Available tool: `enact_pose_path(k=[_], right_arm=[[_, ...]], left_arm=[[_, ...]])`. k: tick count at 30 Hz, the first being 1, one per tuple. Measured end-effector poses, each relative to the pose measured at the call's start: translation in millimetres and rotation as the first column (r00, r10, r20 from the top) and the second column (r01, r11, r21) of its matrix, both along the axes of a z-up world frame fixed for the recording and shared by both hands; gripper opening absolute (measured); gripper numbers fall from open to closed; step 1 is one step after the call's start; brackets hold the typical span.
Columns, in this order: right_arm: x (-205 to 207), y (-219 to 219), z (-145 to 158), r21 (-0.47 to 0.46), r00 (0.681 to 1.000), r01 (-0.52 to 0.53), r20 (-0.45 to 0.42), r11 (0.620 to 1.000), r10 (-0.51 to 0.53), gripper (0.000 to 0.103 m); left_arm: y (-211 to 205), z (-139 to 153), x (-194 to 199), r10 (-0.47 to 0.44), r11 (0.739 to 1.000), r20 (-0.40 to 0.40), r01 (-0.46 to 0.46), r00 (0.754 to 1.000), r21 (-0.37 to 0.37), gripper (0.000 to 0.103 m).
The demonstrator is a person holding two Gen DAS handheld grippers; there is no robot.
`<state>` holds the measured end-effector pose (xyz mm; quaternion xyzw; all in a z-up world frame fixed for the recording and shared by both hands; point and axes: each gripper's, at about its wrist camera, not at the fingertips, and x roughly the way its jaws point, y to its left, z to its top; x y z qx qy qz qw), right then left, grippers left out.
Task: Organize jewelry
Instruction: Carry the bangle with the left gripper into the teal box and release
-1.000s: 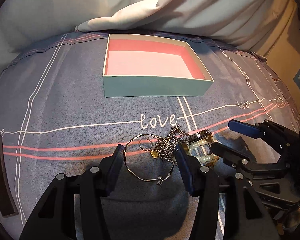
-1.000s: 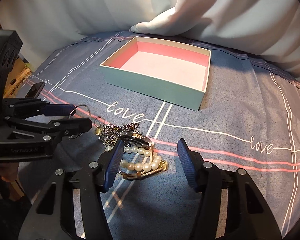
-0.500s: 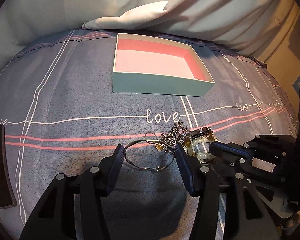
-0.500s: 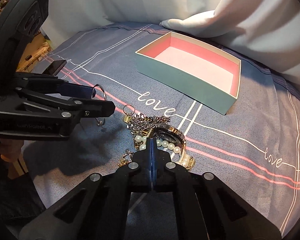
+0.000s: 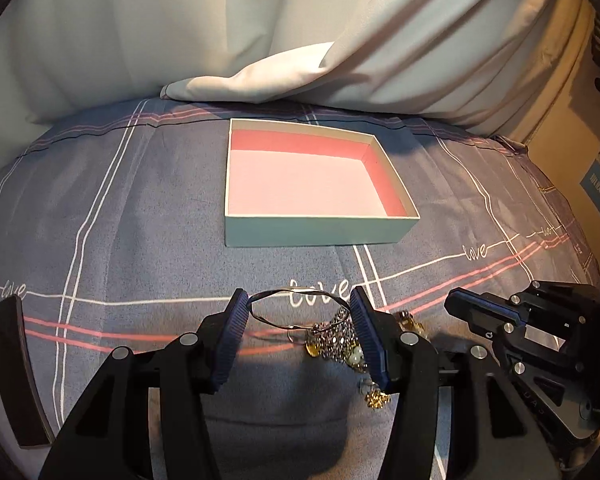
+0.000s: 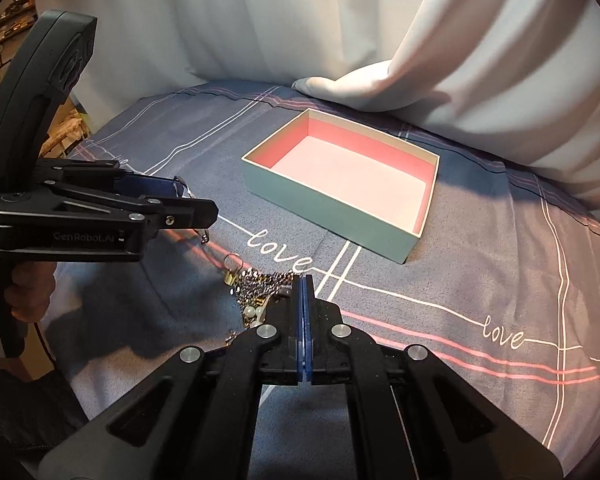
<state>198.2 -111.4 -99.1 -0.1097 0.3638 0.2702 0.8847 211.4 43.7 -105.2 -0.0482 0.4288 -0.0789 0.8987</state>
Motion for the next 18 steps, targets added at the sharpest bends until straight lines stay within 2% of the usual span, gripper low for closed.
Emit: enact_pose_path(k=[4, 7, 12, 18], right_arm=[[35, -5, 21, 0.054, 0.997, 0.057, 0.048, 0.997, -0.059, 0.001], [64, -4, 26, 0.042, 0.993, 0.101, 0.060, 0.994, -0.103, 0.001], [97, -1, 17, 0.016, 0.990, 0.137, 0.026, 0.990, -0.137, 0.001], [106, 2, 5, 0.005, 0.990, 0.138, -0.001, 0.990, -0.138, 0.001]], left_arm=[[-5, 14, 41, 0.011, 1.000, 0.016, -0.011, 1.000, 0.017, 0.052], [-9, 17, 71, 0.029, 0.999, 0.002, -0.029, 1.000, 0.031, 0.052], [-10, 7, 107, 0.059, 0.997, -0.046, -0.057, 0.997, 0.055, 0.052], [-13, -7, 116, 0.067, 0.995, -0.074, -0.061, 0.995, 0.080, 0.052]])
